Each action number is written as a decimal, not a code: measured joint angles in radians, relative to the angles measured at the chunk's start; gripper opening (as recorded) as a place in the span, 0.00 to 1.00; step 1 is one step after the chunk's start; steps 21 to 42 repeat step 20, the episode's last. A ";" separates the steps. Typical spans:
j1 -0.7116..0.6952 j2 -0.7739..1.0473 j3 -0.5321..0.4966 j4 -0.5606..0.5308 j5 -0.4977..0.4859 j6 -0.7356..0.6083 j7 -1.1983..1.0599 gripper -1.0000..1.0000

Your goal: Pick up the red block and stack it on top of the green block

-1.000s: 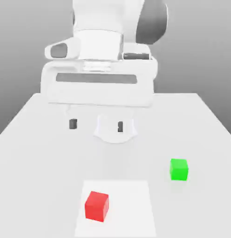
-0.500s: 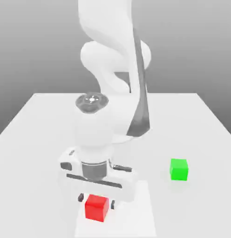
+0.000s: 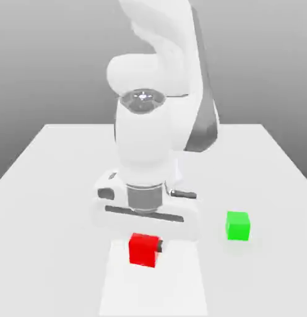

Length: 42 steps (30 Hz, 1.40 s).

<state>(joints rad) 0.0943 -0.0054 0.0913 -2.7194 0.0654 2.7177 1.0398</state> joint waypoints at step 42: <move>0.223 0.007 0.240 -0.204 -0.085 0.208 0.370 1.00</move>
